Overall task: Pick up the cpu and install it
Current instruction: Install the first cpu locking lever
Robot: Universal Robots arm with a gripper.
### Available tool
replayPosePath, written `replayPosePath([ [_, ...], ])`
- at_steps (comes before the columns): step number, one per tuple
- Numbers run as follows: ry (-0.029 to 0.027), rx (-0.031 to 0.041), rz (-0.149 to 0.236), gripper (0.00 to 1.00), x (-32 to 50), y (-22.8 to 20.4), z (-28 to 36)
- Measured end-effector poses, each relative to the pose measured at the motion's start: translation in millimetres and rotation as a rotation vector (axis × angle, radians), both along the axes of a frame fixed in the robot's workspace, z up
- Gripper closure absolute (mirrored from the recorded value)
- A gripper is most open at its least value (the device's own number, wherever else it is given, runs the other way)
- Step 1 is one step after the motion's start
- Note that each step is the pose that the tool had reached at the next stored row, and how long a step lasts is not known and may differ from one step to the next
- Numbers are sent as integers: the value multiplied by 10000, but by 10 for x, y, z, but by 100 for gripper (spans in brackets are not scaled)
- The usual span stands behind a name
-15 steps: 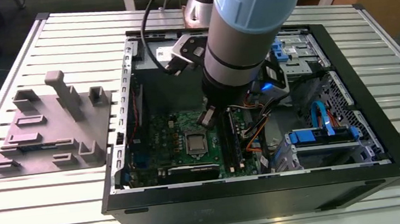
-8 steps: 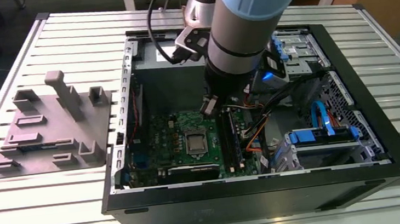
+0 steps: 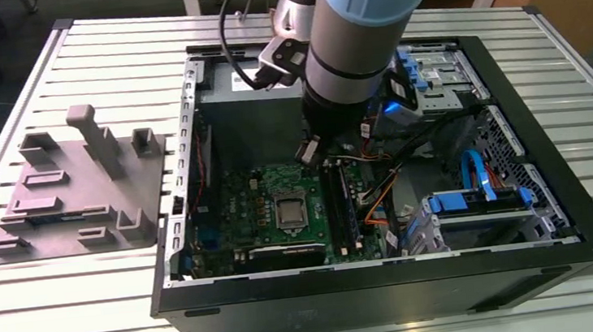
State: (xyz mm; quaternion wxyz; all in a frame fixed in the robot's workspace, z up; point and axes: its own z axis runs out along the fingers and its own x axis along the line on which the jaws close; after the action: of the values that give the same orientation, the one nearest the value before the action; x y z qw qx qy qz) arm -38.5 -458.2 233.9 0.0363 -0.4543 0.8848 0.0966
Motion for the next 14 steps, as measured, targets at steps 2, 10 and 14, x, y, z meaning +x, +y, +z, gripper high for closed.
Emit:
replayPosePath([
  [2, 0, 1, 31, 89, -36, 7, -18],
  [10, 1, -8, 566, 89, -67, -6, -27],
  [14, 0, -13, 566, 89, -69, -41, -27],
])
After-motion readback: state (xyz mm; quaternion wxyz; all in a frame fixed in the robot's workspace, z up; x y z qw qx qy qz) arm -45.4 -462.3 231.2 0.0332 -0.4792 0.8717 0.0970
